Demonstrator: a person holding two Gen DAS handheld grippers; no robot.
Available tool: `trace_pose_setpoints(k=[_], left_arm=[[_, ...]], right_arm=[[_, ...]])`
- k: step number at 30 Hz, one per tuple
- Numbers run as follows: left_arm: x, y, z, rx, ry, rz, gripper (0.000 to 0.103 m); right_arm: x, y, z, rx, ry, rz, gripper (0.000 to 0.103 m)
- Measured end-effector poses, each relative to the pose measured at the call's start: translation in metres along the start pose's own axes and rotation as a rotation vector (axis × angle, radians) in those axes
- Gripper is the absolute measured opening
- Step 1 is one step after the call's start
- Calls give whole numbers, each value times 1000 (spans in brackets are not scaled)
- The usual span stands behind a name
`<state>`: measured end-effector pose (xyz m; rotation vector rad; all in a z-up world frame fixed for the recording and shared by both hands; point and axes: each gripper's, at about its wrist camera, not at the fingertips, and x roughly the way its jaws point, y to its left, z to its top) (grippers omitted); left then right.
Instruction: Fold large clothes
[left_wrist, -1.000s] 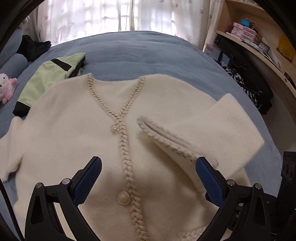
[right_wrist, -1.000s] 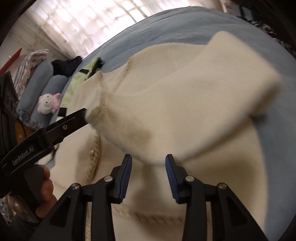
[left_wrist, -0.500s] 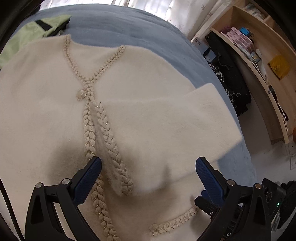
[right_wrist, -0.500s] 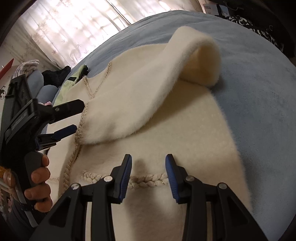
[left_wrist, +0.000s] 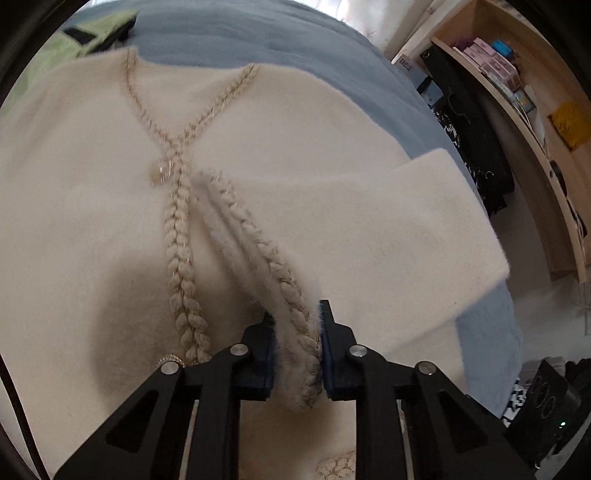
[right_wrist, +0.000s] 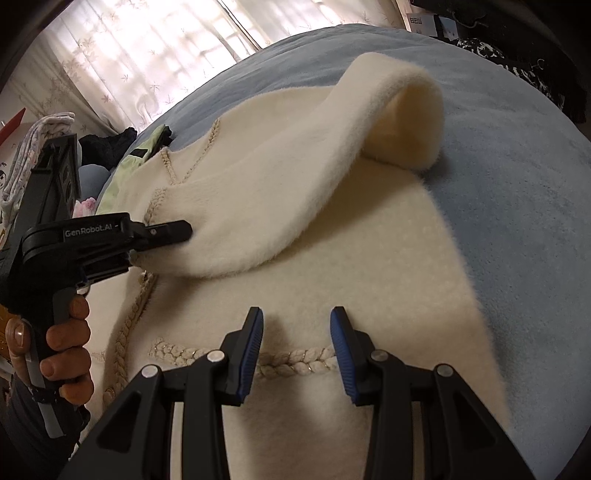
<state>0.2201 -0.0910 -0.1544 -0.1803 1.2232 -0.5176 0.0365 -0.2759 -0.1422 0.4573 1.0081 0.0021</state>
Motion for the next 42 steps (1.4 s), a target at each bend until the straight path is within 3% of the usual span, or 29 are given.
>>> trace_pose_setpoints(k=[7, 11, 13, 16, 19, 21, 23, 27, 30, 33, 35, 39, 41, 42], left_arm=[[-63, -27, 31, 139, -226, 148, 15], [-105, -9, 52, 146, -345, 261, 15], [-114, 8, 58, 132, -357, 304, 15], [-103, 41, 62, 96, -301, 337, 15], [-70, 78, 51, 53, -171, 318, 18], [-44, 96, 46, -4, -97, 322, 28], [-34, 110, 40, -57, -93, 280, 39], [-35, 119, 43, -91, -153, 196, 51], [-30, 121, 55, -67, -144, 182, 52], [-20, 130, 64, -105, -86, 174, 52], [-15, 132, 73, -115, -71, 181, 52], [-2, 126, 87, -76, -41, 214, 62], [3, 119, 92, -48, -38, 238, 62], [4, 117, 94, -40, -43, 248, 52]], right_arm=[[1, 5, 8, 0, 32, -17, 38], [4, 13, 13, -10, 36, -34, 38], [6, 16, 15, -15, 38, -41, 38], [10, 21, 16, -31, 43, -61, 38], [14, 27, 18, -56, 42, -90, 38], [14, 27, 20, -64, 40, -104, 38], [11, 27, 24, -68, 36, -107, 48], [-5, 18, 47, -39, 5, -66, 54], [-12, 11, 79, -22, -33, -75, 55], [-6, 4, 118, -27, -77, -115, 55], [12, -4, 151, -30, -72, -146, 55], [60, -18, 194, -17, -18, -205, 55], [82, -29, 206, 4, 33, -198, 55], [94, -35, 210, 24, 58, -186, 55]])
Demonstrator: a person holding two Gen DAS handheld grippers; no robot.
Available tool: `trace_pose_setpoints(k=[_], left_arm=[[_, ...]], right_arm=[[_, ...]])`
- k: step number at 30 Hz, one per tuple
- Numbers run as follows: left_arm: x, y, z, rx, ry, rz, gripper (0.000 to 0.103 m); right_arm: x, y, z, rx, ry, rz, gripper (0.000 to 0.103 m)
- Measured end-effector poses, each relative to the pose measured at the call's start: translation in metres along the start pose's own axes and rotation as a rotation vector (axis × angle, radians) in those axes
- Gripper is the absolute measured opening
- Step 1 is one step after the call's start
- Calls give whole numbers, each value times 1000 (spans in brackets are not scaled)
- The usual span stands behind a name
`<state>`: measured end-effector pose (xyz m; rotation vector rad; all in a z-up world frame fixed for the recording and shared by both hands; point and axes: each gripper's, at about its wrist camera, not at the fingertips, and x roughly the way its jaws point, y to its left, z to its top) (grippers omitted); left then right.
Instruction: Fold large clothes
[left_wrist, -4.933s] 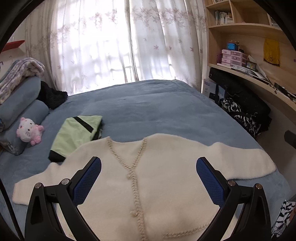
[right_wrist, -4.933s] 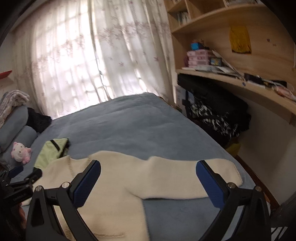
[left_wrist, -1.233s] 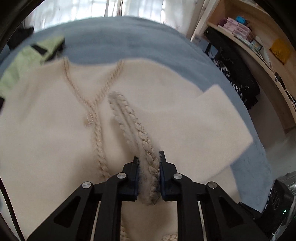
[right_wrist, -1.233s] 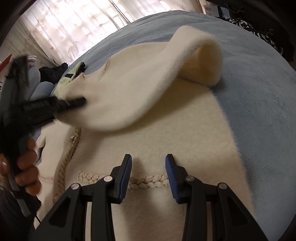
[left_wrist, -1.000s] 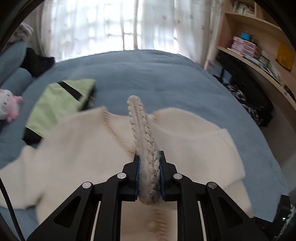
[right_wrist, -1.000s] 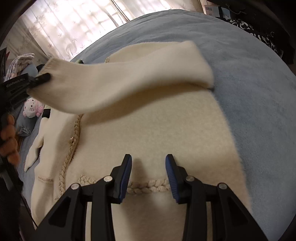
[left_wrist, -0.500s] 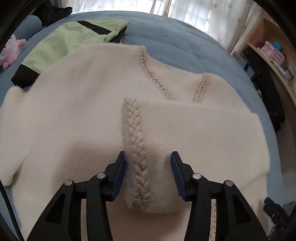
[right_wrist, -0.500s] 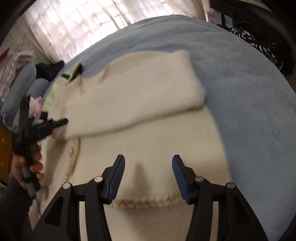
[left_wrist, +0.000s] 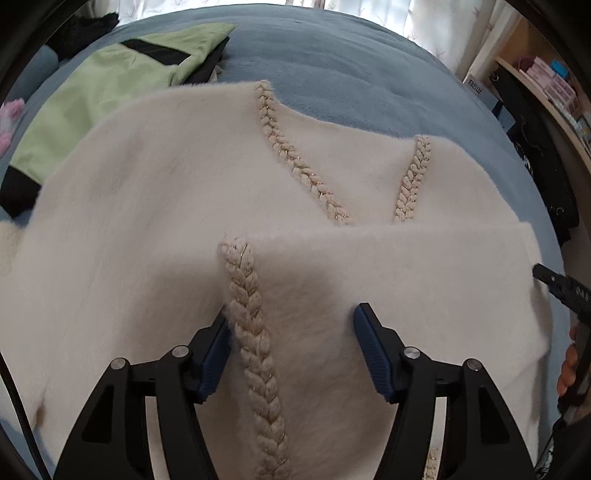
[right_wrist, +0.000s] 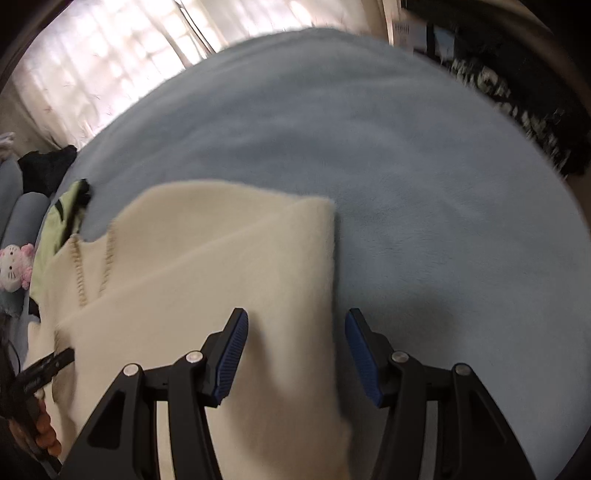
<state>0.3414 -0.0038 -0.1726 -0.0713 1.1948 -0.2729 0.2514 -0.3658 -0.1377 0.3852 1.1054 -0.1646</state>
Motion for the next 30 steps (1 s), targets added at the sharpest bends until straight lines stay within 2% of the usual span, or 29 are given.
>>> trace_pose_setpoints(k=[1, 2, 3, 4, 5, 7, 9, 10, 11, 13, 15, 16, 19, 22, 25, 26, 28, 29, 30], left_arm=[[-1, -3, 3, 7, -16, 8, 41], [-2, -6, 7, 15, -23, 18, 12], [-3, -9, 13, 21, -21, 16, 12], [-6, -11, 20, 30, -37, 23, 12], [-10, -15, 25, 46, -63, 35, 12], [-24, -30, 35, 97, -139, 30, 12], [-35, -43, 39, 122, -189, 31, 12], [-36, -47, 39, 127, -197, 44, 12], [-30, -52, 39, 137, -196, 73, 14], [-5, -53, 37, 152, -129, 140, 20], [10, -47, 26, 154, -77, 185, 39], [9, -41, 22, 142, -107, 169, 41], [-2, -33, 20, 117, -117, 168, 62], [-30, -24, 13, 97, -171, 168, 64], [-52, -16, 8, 68, -212, 144, 64], [-56, -17, 5, 61, -212, 142, 62], [-59, -17, -1, 48, -205, 124, 38], [-57, -23, -6, 47, -186, 98, 19], [-55, -29, -10, 48, -170, 83, 14]], right_arm=[[8, -3, 3, 10, 15, 25, 55], [13, -4, 5, 14, 20, 50, 50], [14, -5, 5, 13, 3, 68, 41], [12, -4, 4, 1, -12, 71, 24], [9, -4, 4, -5, -24, 70, 15], [-3, -9, 5, 8, -76, 87, 14], [-14, -18, 4, 35, -147, 95, 13], [-13, -22, 4, 50, -154, 94, 13], [-4, -25, 1, 66, -133, 77, 14], [13, -27, 1, 69, -93, 37, 16], [13, -24, 0, 54, -104, 6, 25], [9, -22, 0, 50, -99, -18, 31], [-13, -14, -2, 14, -126, -89, 33], [-44, -5, -11, -31, -202, -128, 34], [-66, 12, -22, -57, -242, -78, 34], [-69, 20, -27, -74, -252, -75, 34], [-69, 47, -43, -126, -223, -35, 34], [-66, 60, -50, -145, -201, -5, 34], [-61, 75, -59, -169, -177, 27, 34]])
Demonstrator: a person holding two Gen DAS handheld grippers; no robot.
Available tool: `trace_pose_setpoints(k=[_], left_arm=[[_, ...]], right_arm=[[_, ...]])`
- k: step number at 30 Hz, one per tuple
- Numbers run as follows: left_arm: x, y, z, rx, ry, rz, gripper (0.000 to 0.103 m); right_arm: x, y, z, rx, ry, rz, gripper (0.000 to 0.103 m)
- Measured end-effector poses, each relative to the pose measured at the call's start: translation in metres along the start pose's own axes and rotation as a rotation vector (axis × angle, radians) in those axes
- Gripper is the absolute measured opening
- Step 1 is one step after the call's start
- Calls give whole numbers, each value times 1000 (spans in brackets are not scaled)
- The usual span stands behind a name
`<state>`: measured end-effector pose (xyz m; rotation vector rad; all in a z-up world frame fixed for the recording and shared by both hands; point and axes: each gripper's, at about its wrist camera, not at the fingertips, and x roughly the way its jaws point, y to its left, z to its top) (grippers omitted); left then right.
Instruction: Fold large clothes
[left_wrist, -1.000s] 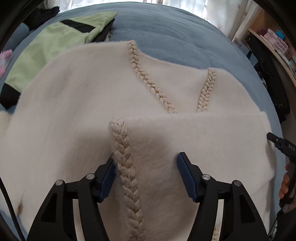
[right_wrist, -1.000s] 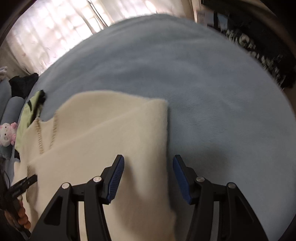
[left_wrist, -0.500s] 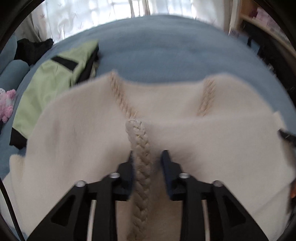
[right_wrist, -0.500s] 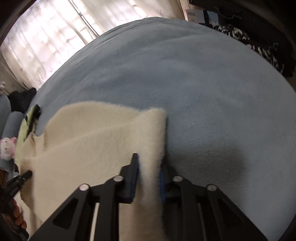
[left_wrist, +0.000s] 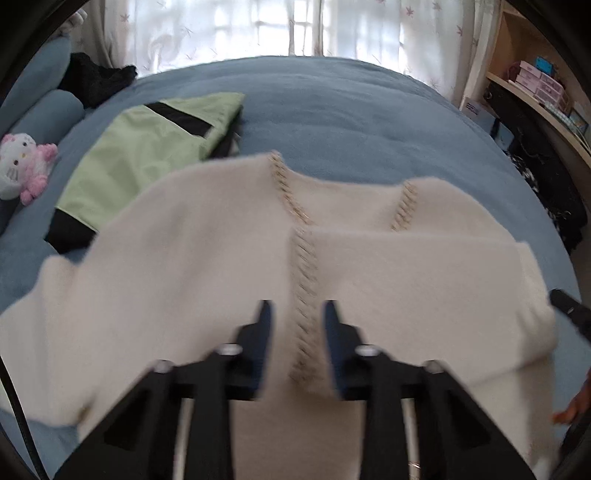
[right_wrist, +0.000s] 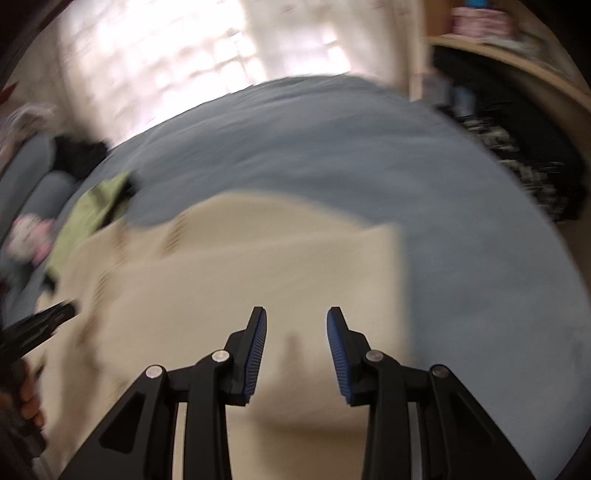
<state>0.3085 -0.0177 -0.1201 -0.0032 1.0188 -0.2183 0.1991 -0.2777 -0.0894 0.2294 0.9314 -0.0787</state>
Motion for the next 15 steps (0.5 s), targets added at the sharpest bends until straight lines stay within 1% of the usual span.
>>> trace_pose_setpoints(k=[2, 4, 5, 7, 8, 11, 13, 15], left_arm=[[4, -11, -9, 2, 3, -24, 12], [11, -29, -21, 37, 15, -33, 12], [14, -36, -26, 50, 23, -28, 12], [23, -47, -35, 69, 43, 10, 12], [27, -48, -37, 76, 40, 32, 12], [29, -42, -39, 83, 29, 81, 13], [30, -28, -38, 68, 38, 73, 13], [29, -20, -39, 52, 45, 40, 11]], right_arm=[[8, 32, -13, -55, 27, 42, 34], [17, 60, -27, -117, 57, 43, 34], [22, 68, -34, -139, 74, 47, 34], [30, 75, -44, -165, 107, 28, 34], [36, 73, -47, -176, 117, -2, 34], [32, 46, -49, -190, 77, -116, 34], [28, 11, -46, -160, 62, -229, 34], [24, -21, -44, -109, 61, -266, 30]])
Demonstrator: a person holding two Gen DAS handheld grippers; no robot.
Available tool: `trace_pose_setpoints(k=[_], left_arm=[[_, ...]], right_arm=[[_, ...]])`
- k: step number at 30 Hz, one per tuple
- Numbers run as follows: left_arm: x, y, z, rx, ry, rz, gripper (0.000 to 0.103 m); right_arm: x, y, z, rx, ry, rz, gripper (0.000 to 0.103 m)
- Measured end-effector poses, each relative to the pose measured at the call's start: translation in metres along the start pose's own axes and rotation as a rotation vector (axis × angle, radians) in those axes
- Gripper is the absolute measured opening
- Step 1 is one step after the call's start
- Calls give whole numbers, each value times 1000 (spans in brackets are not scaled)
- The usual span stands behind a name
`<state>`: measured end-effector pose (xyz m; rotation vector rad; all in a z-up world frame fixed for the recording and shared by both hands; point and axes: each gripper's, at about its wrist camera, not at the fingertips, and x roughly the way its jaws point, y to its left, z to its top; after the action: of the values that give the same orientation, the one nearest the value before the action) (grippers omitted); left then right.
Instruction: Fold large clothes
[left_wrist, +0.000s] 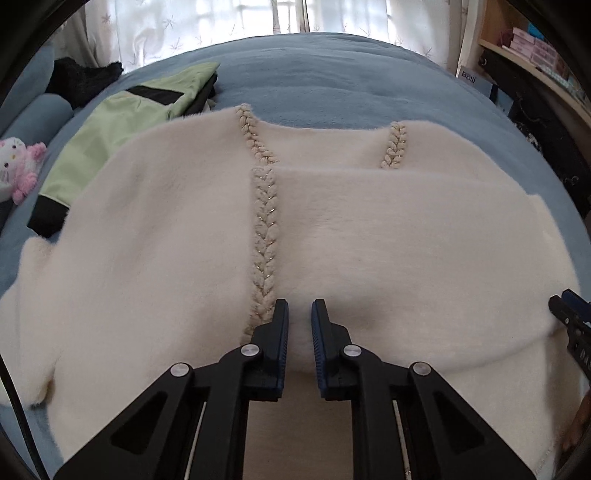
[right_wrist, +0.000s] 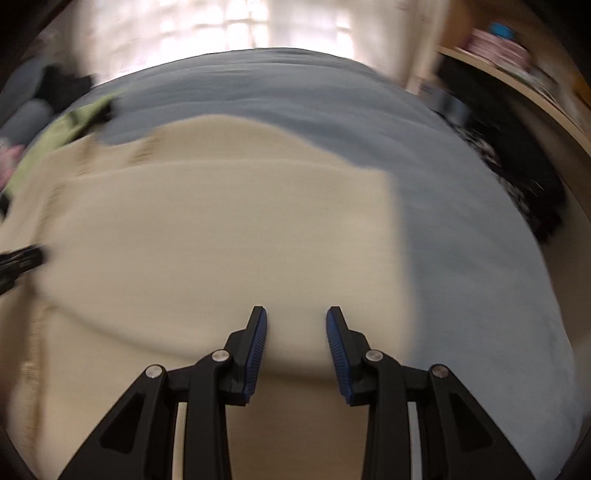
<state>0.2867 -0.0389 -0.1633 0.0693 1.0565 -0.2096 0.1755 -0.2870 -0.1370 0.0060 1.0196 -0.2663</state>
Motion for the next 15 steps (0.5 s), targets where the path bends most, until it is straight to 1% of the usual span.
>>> trace_pose_setpoints(k=[1, 2, 3, 6, 7, 8, 9, 11, 13, 15], left_arm=[[0, 3, 0, -6, 1, -13, 11], [-1, 4, -1, -8, 0, -18, 11], [2, 3, 0, -7, -1, -14, 11], [3, -1, 1, -5, -3, 16, 11], [3, -2, 0, -8, -2, 23, 11], [3, -2, 1, -11, 1, 27, 11], [2, -3, 2, -12, 6, 26, 11], [2, -3, 4, -17, 16, 21, 11], [1, -3, 5, -25, 27, 14, 11], [1, -2, 5, -33, 29, 0, 14]], right_arm=[[1, -14, -1, 20, 2, 15, 25], [0, -24, -3, 35, 5, 38, 17], [-1, -30, -3, 39, 8, 38, 16], [-3, -28, -3, 40, 10, 15, 16], [-2, -26, -4, 44, 13, 4, 19], [-1, -21, -4, 47, 16, -4, 19], [-1, -20, -4, 50, 21, -16, 20], [-1, -20, -3, 65, 27, -11, 24], [2, -19, 1, 77, 32, 4, 26], [1, -18, 0, 75, 33, 9, 26]])
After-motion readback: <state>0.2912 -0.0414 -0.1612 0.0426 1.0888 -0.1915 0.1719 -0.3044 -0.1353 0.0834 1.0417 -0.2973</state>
